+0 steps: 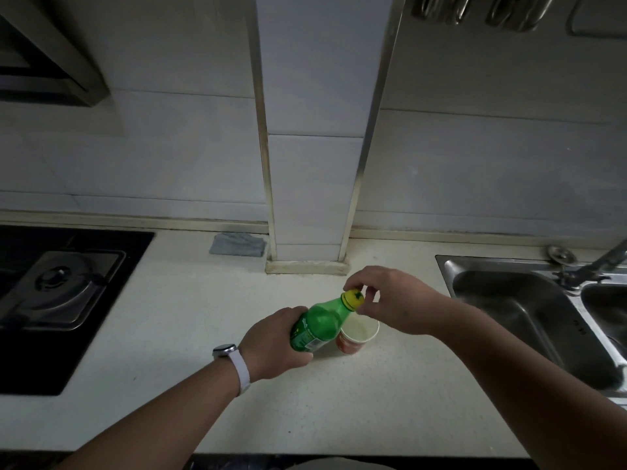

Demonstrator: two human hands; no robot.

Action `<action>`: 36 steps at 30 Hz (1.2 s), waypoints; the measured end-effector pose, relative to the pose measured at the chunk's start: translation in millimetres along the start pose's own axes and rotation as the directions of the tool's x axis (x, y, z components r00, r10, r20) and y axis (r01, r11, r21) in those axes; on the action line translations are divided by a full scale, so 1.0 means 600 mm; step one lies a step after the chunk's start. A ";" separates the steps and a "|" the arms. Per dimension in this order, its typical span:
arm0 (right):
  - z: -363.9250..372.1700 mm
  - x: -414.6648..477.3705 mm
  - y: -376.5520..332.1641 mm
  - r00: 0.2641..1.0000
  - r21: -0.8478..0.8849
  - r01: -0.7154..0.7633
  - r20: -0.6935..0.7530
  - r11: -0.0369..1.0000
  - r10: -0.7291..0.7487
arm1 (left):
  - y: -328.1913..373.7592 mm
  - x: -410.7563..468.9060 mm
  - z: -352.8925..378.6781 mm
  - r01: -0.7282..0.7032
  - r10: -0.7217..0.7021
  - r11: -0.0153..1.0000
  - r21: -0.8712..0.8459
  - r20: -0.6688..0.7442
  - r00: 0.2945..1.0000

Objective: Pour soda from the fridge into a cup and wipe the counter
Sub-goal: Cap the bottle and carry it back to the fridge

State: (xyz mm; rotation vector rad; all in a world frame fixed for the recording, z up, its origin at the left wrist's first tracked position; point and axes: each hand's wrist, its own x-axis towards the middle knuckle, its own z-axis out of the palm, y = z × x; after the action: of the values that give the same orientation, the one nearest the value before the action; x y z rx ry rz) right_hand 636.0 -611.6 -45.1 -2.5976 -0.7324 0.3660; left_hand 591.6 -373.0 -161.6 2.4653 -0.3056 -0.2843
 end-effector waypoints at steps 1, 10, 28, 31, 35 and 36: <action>0.003 0.000 -0.004 1.000 -0.011 0.001 -0.012 1.000 -0.001 | 0.000 0.000 0.000 0.004 -0.004 1.000 -0.008 -0.005 1.000; 0.018 0.007 -0.011 0.996 -0.173 -0.086 0.020 0.981 0.091 | 0.001 0.000 0.009 0.054 -0.054 0.998 -0.032 -0.007 0.998; -0.006 0.017 -0.005 1.000 -0.063 -0.025 -0.001 0.998 0.025 | 0.010 0.011 0.007 0.033 -0.034 0.997 -0.072 -0.004 0.999; 0.008 0.021 -0.007 0.999 -0.093 -0.043 -0.024 0.995 0.041 | 0.012 0.012 0.005 0.063 -0.064 0.993 -0.096 -0.005 0.998; 0.018 0.029 -0.012 0.989 -0.116 -0.148 -0.044 0.982 0.144 | 0.017 0.010 0.003 0.085 -0.088 0.992 -0.094 -0.025 0.996; 0.019 0.030 -0.011 0.983 -0.112 -0.179 -0.050 0.977 0.175 | 0.018 0.010 0.002 0.087 -0.090 0.992 -0.088 -0.030 0.996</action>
State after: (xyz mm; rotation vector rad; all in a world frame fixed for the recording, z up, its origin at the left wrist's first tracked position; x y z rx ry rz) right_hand 643.8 -593.0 -54.3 -2.7811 -0.5240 0.3319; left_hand 595.6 -383.6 -156.8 2.3990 -0.1667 -0.2868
